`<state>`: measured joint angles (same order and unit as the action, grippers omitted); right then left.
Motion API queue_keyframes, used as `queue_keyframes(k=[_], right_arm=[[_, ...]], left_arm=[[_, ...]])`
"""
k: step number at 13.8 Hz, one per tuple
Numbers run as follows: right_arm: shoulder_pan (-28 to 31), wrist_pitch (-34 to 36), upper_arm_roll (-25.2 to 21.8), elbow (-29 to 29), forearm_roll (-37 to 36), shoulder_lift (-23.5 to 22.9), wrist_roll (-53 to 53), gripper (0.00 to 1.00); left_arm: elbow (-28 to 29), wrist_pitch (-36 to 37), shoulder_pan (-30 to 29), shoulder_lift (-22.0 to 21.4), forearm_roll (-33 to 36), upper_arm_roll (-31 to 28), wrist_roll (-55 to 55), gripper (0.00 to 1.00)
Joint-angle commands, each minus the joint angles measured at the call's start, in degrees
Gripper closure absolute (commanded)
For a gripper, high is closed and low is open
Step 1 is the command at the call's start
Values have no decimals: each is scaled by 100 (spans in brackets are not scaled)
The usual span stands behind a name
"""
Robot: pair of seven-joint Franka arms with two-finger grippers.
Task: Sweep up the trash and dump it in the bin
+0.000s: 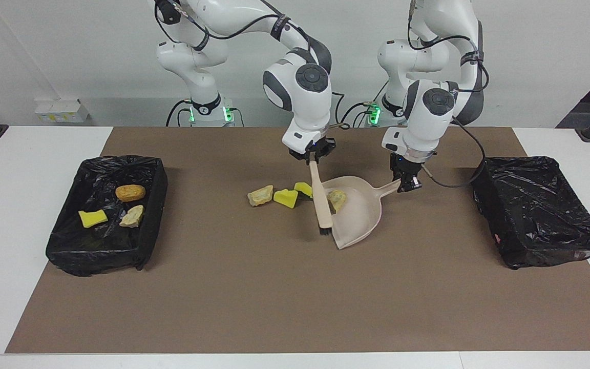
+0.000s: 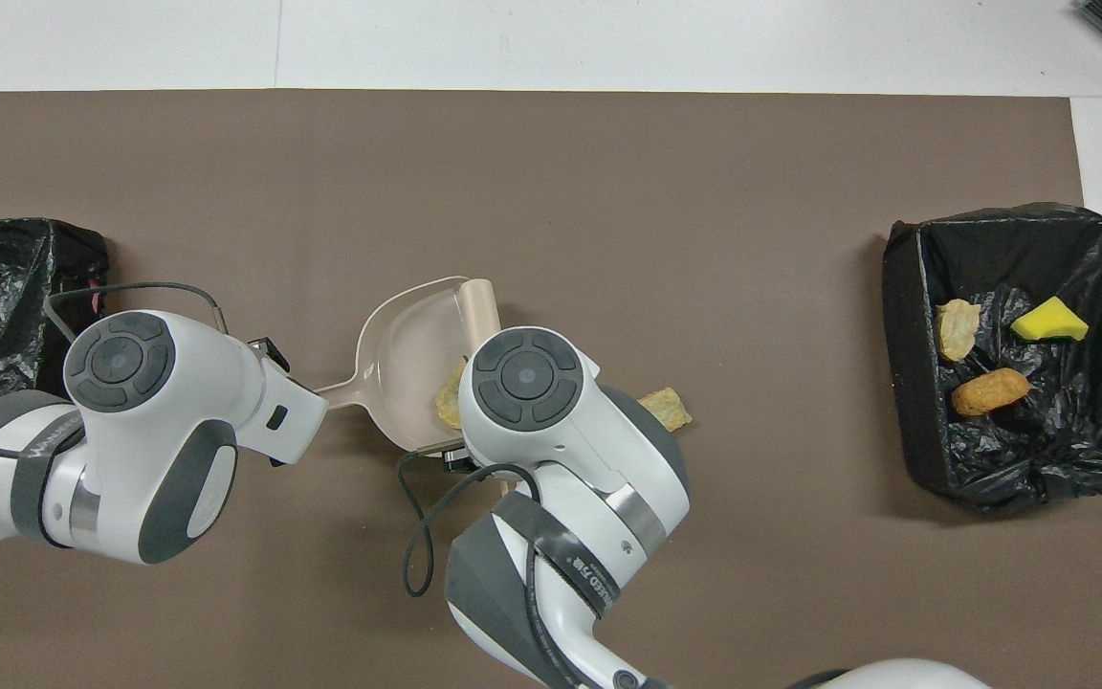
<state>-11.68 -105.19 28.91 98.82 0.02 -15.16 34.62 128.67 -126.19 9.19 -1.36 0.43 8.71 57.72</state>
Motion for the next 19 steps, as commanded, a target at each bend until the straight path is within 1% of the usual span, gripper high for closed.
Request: queue_keyframes(k=[1, 2, 3, 5, 6, 8, 9, 10, 12, 14, 15, 17, 19], right_arm=[[358, 437, 18, 365, 174, 486, -226, 100], [490, 543, 18, 514, 165, 557, -306, 100], [631, 605, 9, 785, 139, 723, -367, 100], [903, 570, -34, 1479, 68, 1118, -412, 100], [1122, 422, -26, 1970, 60, 1381, -412, 100], [1221, -349, -26, 2893, 59, 1909, -438, 100], [1247, -527, -43, 3106, 59, 2024, -560, 100], [1352, -555, -43, 3161, 51, 2060, -675, 100], [1371, -607, -35, 3292, 51, 2157, -685, 100], [1327, -625, -17, 3337, 77, 2114, -685, 100], [1318, -695, 9, 3320, 155, 1966, -658, 100], [1283, -1212, 18, 3267, 165, 1658, -632, 100], [1073, -1485, 18, 3074, 374, 1228, -483, 100]], left_arm=[[193, -90, 21, -189, -51, -45, -85, 100], [193, -90, 21, -189, -51, -54, -77, 100], [193, -108, 21, -189, -51, -45, -68, 100], [176, -125, -31, -180, -51, -45, 72, 100], [184, -125, -40, -180, -51, -54, 247, 100], [193, -125, -32, -189, -51, -54, 503, 100], [193, -125, -14, -189, -51, -54, 504, 100], [202, -108, 4, -198, -51, -54, 504, 100], [237, -81, 12, -224, -51, -54, 504, 100], [307, -29, -14, -259, -51, -54, 504, 100], [429, -37, -14, -364, -51, -54, 504, 100], [649, -99, 21, -496, -51, -54, 504, 100], [659, -108, 30, -506, -51, -54, 477, 100]])
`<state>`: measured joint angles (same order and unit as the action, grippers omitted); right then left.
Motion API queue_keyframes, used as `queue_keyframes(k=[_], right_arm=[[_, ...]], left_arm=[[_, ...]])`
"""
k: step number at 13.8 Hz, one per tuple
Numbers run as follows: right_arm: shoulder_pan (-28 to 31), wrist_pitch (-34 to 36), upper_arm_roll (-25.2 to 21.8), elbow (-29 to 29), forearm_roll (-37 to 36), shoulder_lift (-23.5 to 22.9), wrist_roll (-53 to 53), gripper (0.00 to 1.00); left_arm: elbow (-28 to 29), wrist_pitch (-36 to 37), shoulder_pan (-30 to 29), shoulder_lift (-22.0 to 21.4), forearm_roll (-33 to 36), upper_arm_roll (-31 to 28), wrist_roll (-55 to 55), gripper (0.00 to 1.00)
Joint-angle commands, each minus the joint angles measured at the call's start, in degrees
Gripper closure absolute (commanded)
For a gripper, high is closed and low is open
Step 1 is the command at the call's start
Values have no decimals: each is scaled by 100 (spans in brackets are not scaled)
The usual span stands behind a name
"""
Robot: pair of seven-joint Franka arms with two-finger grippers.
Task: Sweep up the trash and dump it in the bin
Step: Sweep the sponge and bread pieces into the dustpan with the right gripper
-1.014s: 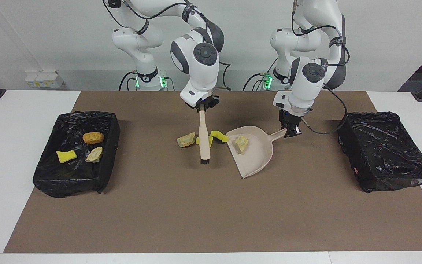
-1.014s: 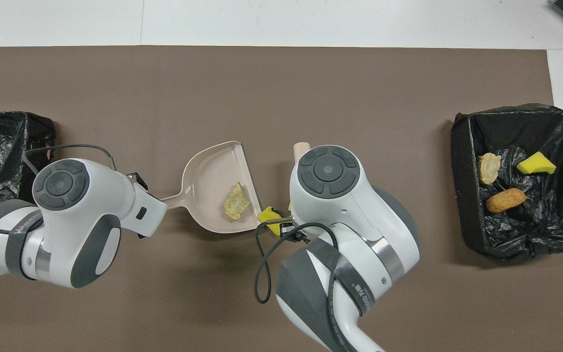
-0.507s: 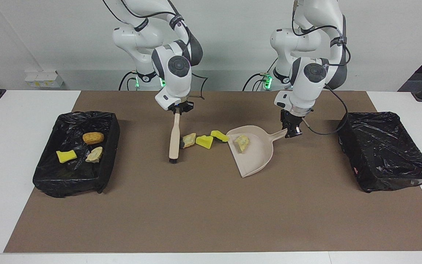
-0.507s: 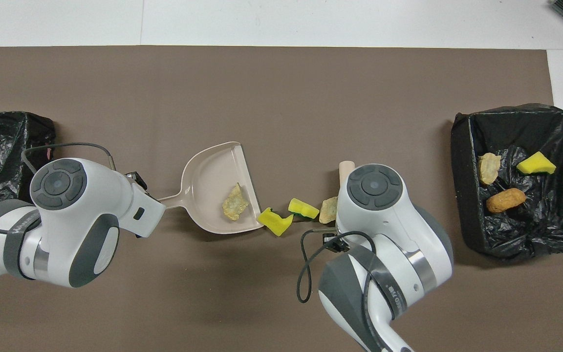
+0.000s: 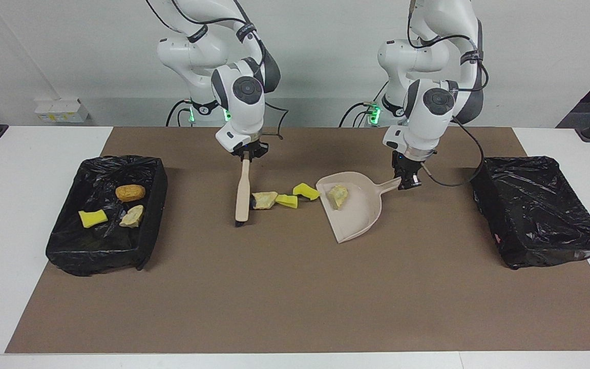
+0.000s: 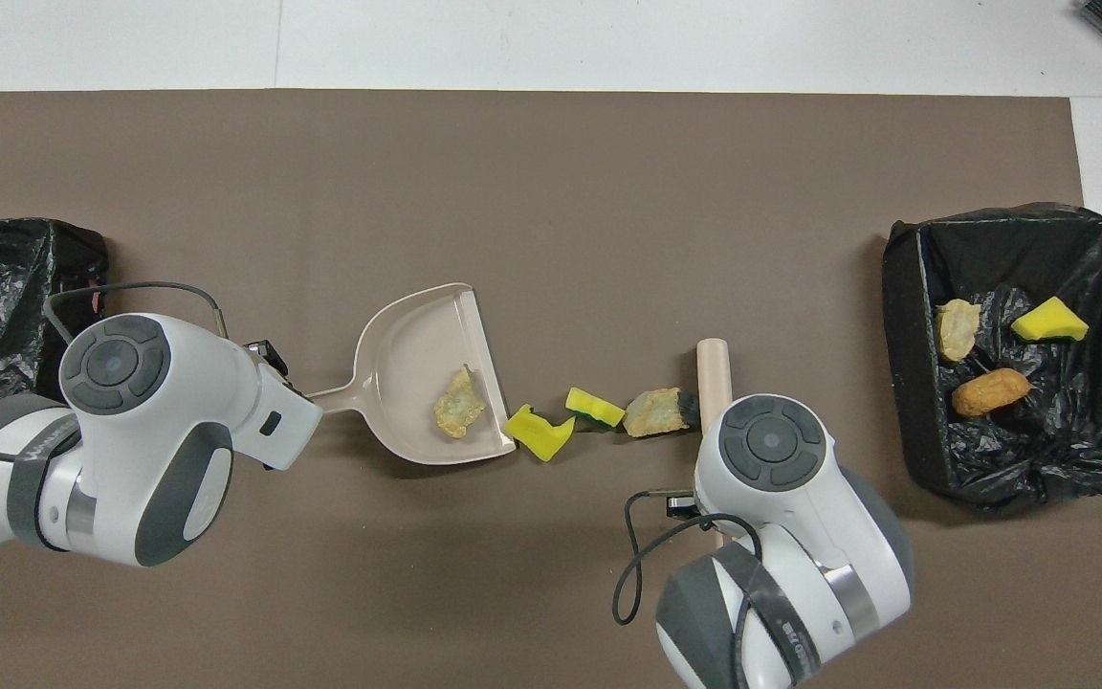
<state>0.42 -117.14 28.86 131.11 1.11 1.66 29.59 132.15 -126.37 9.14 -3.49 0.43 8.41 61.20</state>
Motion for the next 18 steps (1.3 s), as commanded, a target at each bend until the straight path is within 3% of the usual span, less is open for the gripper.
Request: queue_keyframes(k=[1, 3, 6, 13, 16, 18], right_arm=[[-304, -448, 24, -339, 354, -700, 151, 100], [-629, -625, 24, -848, 372, -1236, 380, 100], [-964, -634, 32, -1341, 381, -1537, 521, 100], [-1939, -915, 32, -1412, 645, -1441, 608, 100], [-1958, -951, 32, -1448, 627, -1371, 627, 100], [-1879, -863, 32, -1457, 627, -1090, 539, 100]], left_arm=[[311, -89, 44, -292, -51, -24, 102, 100], [311, -90, 35, -284, -51, -24, 67, 100], [302, -98, 35, -284, -51, -24, 58, 100], [250, -116, -17, -240, -148, -24, 58, 100], [223, -133, -35, -222, -253, -24, 58, 100], [206, -133, -44, -222, -367, -33, 58, 100]])
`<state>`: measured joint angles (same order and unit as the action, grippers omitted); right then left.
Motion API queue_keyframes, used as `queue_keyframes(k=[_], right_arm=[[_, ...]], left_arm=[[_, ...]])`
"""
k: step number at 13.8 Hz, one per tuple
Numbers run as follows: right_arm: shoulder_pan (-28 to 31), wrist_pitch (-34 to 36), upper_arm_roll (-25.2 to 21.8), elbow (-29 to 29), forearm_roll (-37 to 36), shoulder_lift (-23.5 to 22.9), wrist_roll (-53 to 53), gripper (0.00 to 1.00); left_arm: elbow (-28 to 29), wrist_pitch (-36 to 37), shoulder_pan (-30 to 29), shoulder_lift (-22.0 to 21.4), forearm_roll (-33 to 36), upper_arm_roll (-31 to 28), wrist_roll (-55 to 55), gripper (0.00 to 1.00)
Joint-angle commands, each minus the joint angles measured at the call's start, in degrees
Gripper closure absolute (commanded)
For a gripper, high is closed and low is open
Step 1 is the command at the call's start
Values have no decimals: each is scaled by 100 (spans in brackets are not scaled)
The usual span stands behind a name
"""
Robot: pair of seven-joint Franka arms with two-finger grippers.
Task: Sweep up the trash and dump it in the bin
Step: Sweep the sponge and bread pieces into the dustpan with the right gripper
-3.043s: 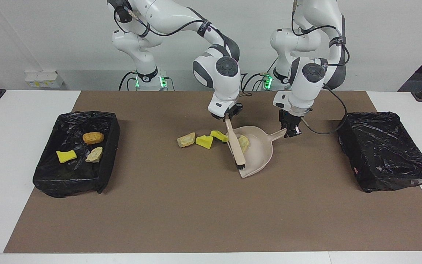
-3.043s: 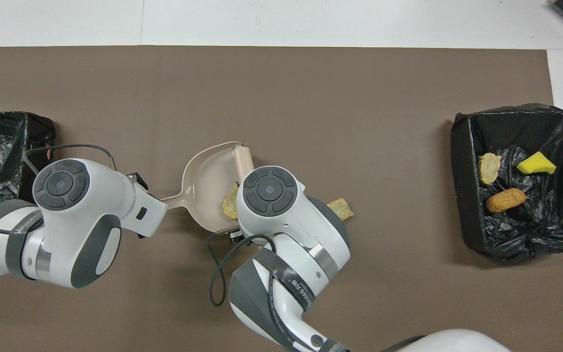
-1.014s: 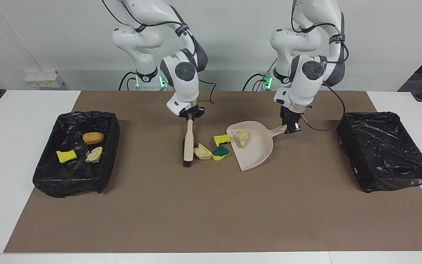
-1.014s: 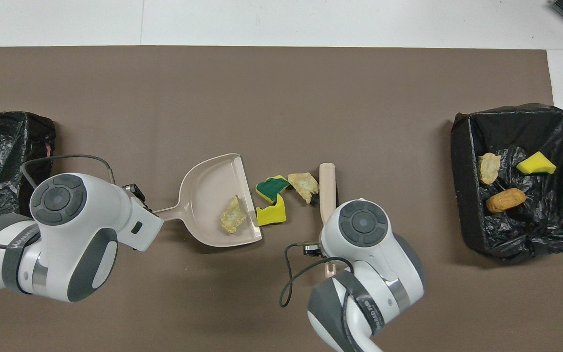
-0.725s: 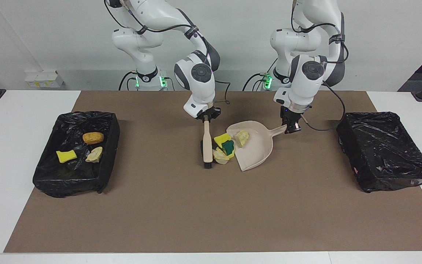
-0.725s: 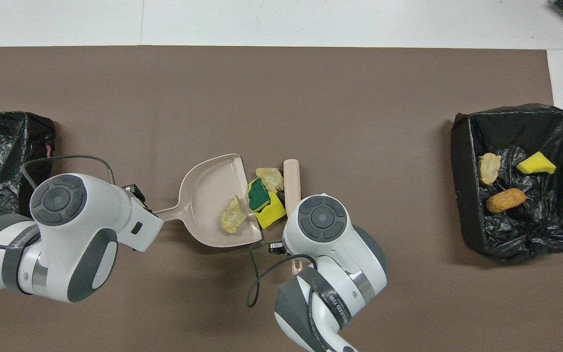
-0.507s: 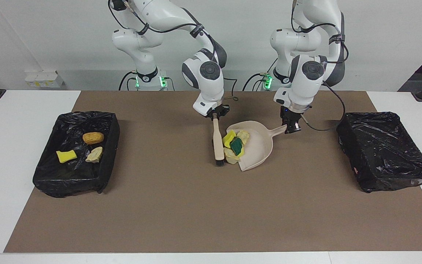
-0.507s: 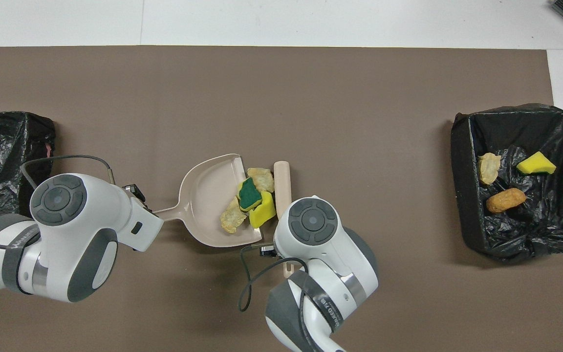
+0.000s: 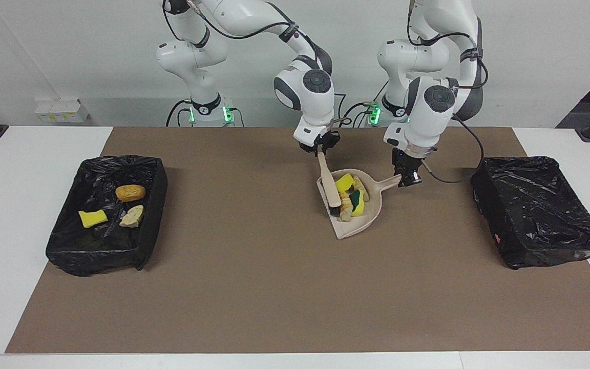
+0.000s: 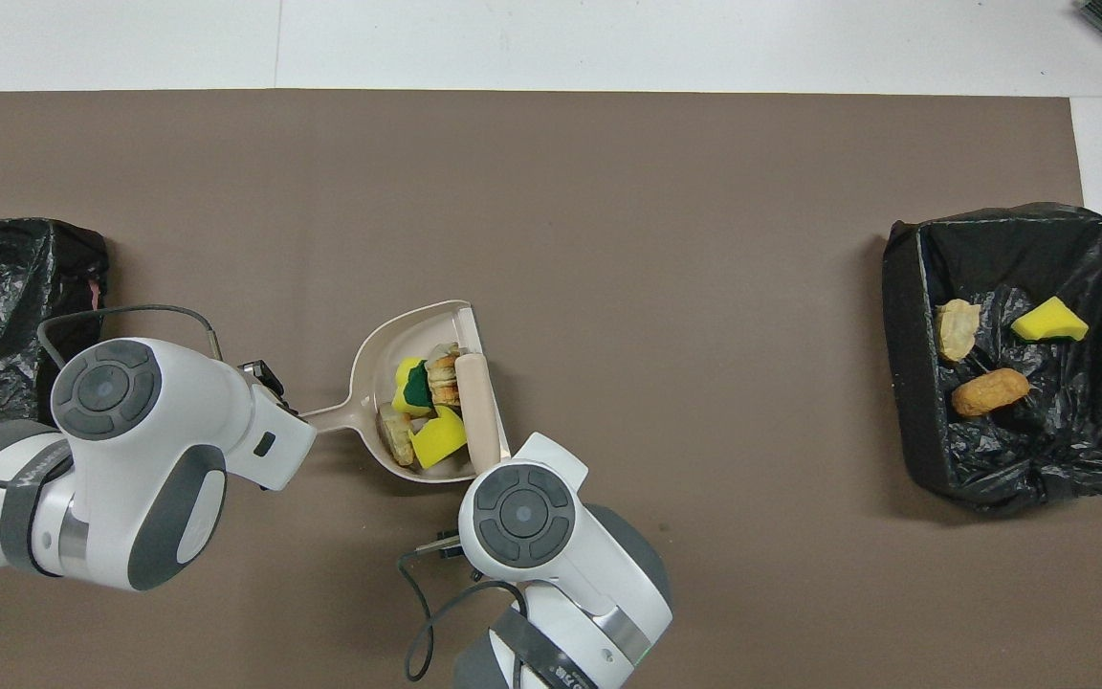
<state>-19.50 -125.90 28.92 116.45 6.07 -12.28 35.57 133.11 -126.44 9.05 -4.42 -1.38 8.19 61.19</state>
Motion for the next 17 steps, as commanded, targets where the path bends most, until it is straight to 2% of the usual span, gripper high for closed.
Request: queue_keyframes(k=[1, 10, 15, 17], right_arm=[[139, 65, 17, 18, 140, 471, -67, 100], [437, 698, -35, 18, 52, 1201, -199, 100], [438, 979, -27, 140, 52, 1351, -243, 100], [665, 884, -44, 369, 87, 1387, -758, 100]], left_arm=[[110, -127, -52, -129, -249, -11, 60, 100], [57, -179, -228, -146, -556, -19, 86, 100], [48, -118, -263, -173, -653, -19, 69, 100], [66, -170, -202, -147, -592, -19, 121, 100]])
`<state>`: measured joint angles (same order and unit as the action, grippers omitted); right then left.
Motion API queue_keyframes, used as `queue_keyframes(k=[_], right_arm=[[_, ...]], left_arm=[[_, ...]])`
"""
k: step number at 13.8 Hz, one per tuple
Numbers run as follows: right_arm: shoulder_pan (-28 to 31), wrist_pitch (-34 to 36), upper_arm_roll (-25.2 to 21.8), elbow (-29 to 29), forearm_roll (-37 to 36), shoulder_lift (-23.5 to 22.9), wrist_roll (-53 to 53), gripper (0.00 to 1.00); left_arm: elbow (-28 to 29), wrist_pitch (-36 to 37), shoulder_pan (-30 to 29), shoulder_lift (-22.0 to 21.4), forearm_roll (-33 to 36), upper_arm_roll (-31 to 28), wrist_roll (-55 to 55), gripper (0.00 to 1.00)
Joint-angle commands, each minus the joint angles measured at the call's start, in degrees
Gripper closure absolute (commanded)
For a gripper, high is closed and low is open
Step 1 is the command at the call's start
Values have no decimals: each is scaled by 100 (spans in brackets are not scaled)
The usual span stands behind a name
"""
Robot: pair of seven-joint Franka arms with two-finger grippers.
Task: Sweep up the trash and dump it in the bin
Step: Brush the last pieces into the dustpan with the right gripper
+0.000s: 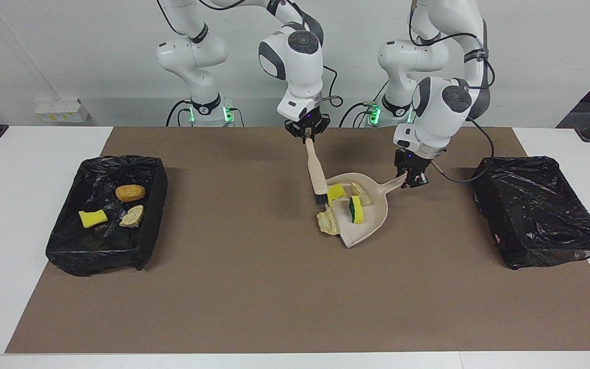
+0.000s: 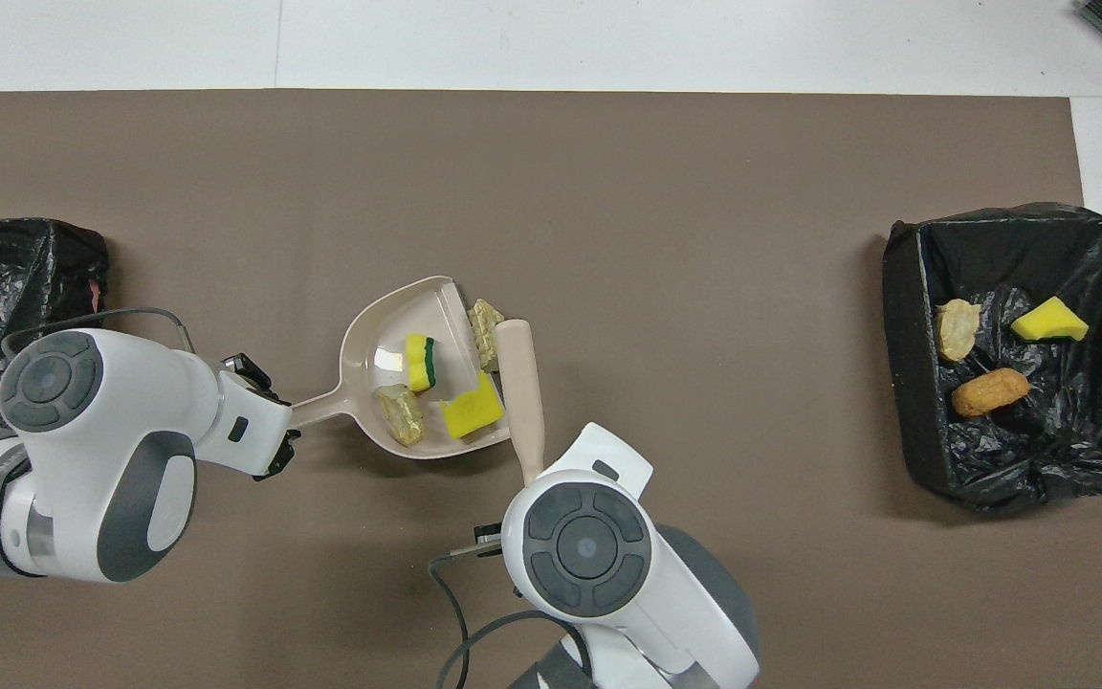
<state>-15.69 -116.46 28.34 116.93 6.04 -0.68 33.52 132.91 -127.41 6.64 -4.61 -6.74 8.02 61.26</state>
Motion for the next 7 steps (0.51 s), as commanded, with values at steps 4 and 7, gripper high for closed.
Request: queue_keyframes(k=[4, 7], right_arm=[[839, -70, 13, -265, -267, -833, -1541, 100], [665, 44, 40, -1451, -1462, -2117, -1261, 100]], left_arm=[[95, -126, 48, -92, 190, 6, 141, 100], [112, -118, -22, -92, 182, 6, 158, 100]])
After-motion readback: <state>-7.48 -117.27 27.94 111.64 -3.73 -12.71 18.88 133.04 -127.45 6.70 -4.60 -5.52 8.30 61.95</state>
